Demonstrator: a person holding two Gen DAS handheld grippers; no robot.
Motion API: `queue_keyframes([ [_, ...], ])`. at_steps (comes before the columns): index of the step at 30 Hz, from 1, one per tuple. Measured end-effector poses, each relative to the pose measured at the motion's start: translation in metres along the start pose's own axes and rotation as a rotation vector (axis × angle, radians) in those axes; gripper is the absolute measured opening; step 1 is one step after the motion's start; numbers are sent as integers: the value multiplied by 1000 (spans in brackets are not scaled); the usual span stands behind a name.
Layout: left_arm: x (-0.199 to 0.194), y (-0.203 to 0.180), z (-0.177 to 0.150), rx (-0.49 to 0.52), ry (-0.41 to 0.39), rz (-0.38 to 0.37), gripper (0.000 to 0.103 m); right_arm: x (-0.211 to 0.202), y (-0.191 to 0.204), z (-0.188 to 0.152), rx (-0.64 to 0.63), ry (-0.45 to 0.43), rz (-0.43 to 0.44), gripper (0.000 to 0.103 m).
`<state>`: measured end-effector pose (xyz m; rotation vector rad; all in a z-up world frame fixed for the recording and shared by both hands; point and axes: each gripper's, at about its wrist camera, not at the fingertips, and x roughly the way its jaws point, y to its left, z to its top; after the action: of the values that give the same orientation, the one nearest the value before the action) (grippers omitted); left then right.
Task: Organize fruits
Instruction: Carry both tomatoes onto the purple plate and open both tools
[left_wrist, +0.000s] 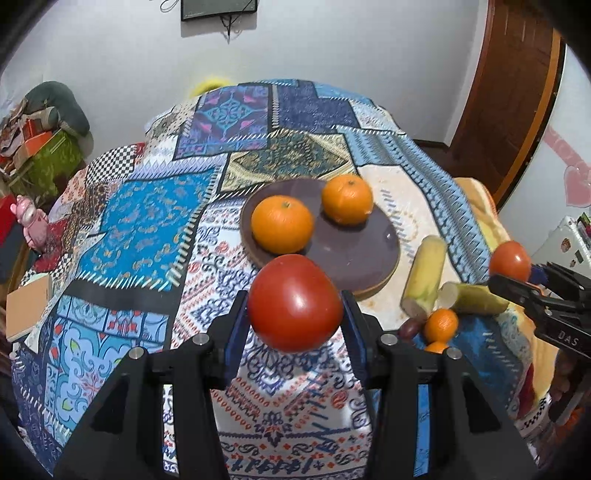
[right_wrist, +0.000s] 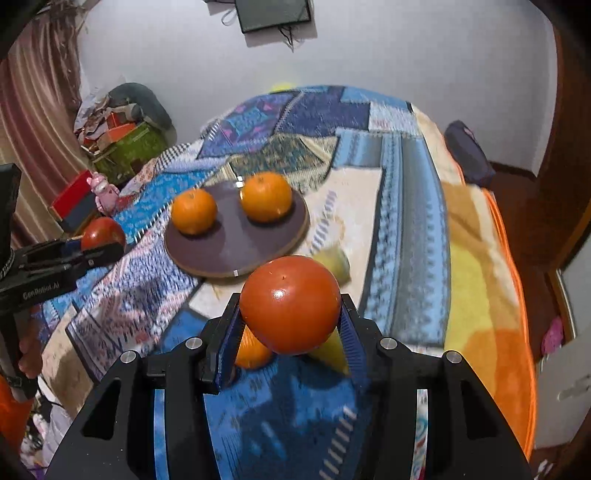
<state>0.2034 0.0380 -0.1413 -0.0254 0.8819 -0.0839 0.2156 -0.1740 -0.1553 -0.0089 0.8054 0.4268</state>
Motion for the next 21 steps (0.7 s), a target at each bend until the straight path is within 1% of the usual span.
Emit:
queue_keyframes([
  [4,3,-7,8,7,-6,-15,47,5,6,14,-20,-25,6,46],
  [11,19,-19,20,20,1,-28,47,20,15,31,-59,-38,12,46],
  [16,36,-21,25,17,24,-33,47,38,20,41,-85,-25,13,46],
  [21,51,-19,28,10,44,-37,47,64,22,47,-111,16,4,46],
])
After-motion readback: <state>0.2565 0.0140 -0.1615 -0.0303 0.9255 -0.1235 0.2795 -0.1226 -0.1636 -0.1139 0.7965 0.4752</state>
